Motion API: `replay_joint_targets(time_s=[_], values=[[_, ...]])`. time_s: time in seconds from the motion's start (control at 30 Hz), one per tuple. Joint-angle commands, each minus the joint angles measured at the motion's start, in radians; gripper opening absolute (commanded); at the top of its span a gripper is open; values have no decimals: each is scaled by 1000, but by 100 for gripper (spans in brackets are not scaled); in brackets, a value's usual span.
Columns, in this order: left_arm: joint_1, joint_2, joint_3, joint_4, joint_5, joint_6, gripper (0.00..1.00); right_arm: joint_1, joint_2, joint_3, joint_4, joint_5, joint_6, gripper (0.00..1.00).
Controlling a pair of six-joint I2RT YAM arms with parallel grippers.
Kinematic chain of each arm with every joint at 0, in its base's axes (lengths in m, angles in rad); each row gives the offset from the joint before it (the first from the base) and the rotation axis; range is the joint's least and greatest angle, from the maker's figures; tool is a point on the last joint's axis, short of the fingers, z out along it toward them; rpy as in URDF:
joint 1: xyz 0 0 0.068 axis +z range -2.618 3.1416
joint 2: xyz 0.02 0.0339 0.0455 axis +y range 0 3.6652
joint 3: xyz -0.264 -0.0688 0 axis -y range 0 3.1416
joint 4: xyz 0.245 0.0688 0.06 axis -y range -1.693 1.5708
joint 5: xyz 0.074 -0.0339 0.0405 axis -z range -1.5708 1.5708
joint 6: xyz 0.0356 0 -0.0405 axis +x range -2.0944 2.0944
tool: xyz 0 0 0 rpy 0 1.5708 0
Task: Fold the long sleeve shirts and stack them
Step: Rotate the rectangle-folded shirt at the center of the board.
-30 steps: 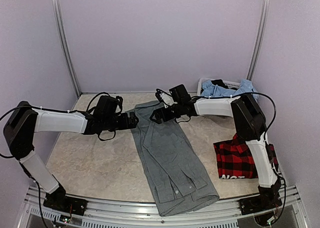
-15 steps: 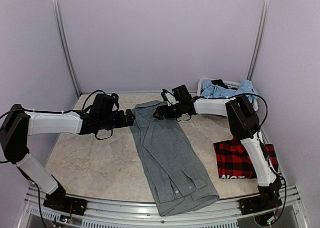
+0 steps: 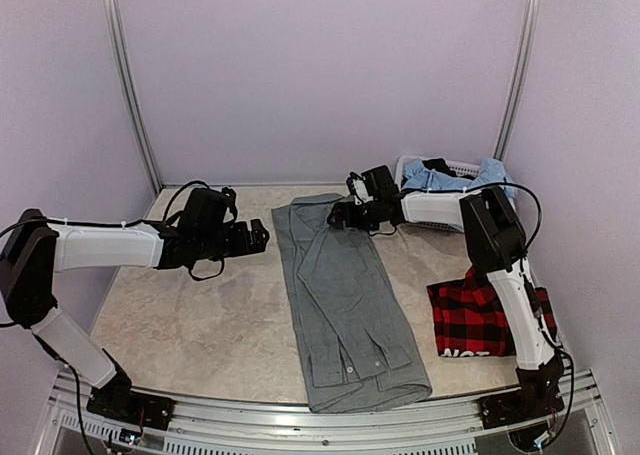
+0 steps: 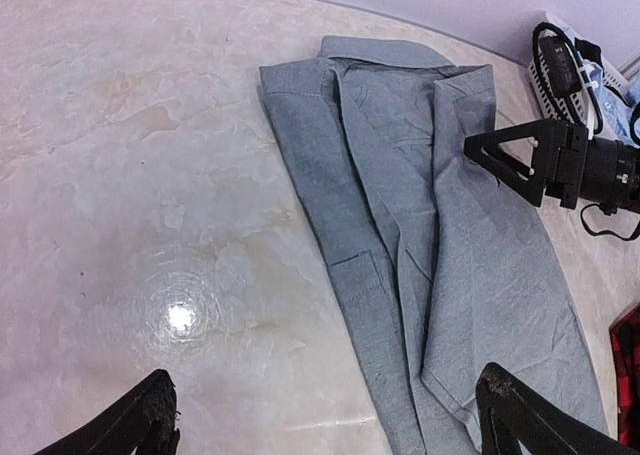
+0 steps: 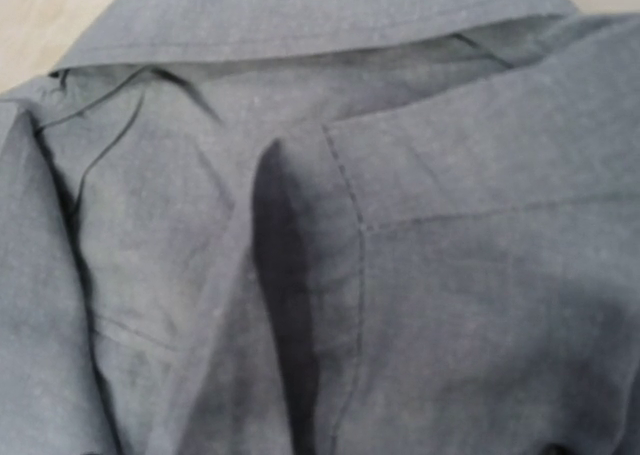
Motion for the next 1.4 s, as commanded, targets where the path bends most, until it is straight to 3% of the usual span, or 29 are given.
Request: replay_joint_targets(time_s=[0.0,0.23,0.47,0.63,0.83,0.97,1.17,1.37], values=[[5,-34,-12,-10,-18,-5,99,-37,-33,-43,-49,96,29,92],[5,-36,-24,-10,20,-27,99,-90,-11,-3,-30,114,59,92],[5,-70,-75,26,58,-42,99,-95,-71,10,44,-13,-121,93],[5,-106,-125,91,132,-22,99,-94,-211,-97,71,-80,-217,93],[-20,-160,-225,215,251,40,99,-81,-460,-389,127,-171,-249,93],[-101,-195,-292,278,297,143,97,-55,-608,-568,71,-178,-283,91],[-320,-222,-348,293,254,349,96,-19,-861,-883,64,-161,-244,90],[-508,-157,-333,265,242,496,96,-10,-1023,-1040,22,-164,-204,90]])
